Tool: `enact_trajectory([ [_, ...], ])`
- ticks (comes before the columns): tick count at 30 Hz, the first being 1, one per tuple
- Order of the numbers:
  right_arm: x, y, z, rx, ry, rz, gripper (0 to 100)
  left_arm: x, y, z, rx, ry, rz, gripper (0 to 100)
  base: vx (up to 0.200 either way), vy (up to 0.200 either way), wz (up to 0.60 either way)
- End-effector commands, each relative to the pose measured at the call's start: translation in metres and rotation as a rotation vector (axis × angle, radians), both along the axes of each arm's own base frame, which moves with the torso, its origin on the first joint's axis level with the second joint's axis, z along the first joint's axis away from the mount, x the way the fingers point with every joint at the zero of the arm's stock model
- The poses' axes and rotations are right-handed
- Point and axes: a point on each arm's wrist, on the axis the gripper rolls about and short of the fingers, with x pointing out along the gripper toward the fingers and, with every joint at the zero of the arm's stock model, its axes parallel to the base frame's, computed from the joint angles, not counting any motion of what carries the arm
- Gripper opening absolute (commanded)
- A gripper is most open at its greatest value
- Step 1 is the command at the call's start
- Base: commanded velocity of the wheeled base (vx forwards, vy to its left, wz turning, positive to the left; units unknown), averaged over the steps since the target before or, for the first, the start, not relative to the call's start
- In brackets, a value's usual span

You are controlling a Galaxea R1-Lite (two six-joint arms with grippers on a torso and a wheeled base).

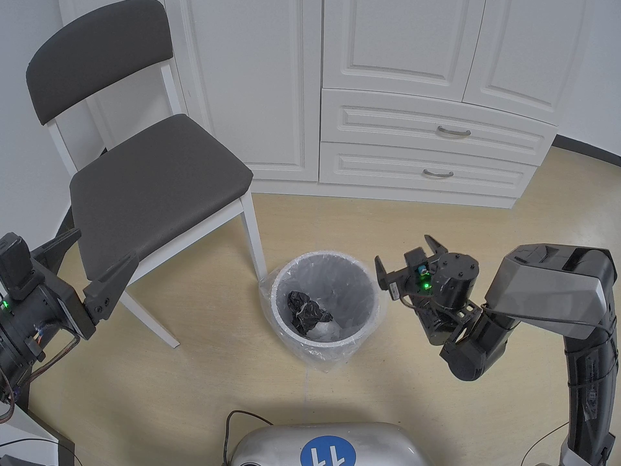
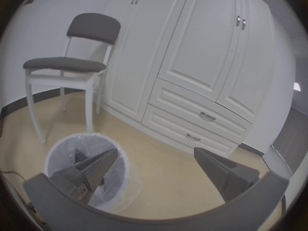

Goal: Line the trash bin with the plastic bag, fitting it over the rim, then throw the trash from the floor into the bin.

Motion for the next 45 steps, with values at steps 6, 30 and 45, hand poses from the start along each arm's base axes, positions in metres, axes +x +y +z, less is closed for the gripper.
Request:
enact_trajectory([
  [6,0.034,0.001,0.05,0.278,-0.21,-0.026,100,0.018,0.009,-0.009,0.024,0.052,0.074,100,0.0,0.0,0.0],
  [30,0.002,-0.14,0.143,0.32,-0.115,-0.357,100,0.052,0.043,0.023,-0.007,-0.025,0.22,100,0.0,0.0,0.0],
  [45,-0.087,-0.166,0.234,0.303,-0.071,-0.375,100,0.013,0.049,0.094,-0.002,-0.004,0.194,100,0.0,0.0,0.0],
])
